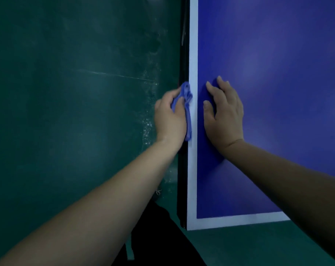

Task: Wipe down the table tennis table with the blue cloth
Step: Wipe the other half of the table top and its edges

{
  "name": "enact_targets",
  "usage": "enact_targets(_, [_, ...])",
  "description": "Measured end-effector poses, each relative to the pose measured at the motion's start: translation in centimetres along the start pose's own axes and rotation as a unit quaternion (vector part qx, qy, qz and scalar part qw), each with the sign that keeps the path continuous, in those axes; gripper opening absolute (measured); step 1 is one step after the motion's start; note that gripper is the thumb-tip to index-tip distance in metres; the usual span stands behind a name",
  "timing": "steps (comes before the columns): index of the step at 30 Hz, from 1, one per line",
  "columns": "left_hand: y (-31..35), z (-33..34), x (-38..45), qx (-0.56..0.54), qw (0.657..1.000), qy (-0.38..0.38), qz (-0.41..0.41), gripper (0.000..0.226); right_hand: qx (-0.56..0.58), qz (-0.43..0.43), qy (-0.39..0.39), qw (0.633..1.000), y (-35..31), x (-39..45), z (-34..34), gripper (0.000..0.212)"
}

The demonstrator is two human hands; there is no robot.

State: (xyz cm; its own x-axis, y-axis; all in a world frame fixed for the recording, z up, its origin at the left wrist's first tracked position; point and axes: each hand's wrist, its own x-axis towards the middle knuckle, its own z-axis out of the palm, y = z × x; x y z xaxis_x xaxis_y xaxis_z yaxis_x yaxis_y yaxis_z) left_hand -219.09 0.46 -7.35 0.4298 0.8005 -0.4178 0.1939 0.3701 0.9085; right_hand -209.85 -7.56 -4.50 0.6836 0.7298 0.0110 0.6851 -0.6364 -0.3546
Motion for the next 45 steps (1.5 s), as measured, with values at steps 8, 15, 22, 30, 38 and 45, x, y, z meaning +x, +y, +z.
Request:
enact_targets(8, [-0.1,1.8,6.9,-0.025,0.999,-0.009,-0.026,0.03,-0.013,-0.015,0.008,1.0,1.0,8.0,-0.8,0.04])
enact_targets(15, [2.4,2.7,11.1,-0.025,0.997,-0.043,0.067,0.031,-0.025,0.031,0.05,0.998,-0.2,18.0,0.4,0.042])
enact_targets(22, [2.6,2.6,12.6,-0.035,0.996,-0.067,0.041,0.037,-0.034,0.052,0.075,0.995,-0.7,23.5,0.9,0.044])
enact_targets(30, [5.6,4.7,20.7,-0.05,0.995,-0.069,0.046,0.035,-0.03,0.074,0.098,0.992,-0.2,25.8,1.2,0.045])
enact_targets(38, [3.8,2.8,15.1,-0.002,0.995,-0.096,0.036,0.037,-0.029,0.089,0.095,0.991,-0.2,25.7,1.0,0.046])
enact_targets(45, [8.3,6.5,25.4,-0.035,0.998,-0.049,-0.004,0.03,-0.023,0.081,0.096,0.992,-0.3,25.7,1.0,0.046])
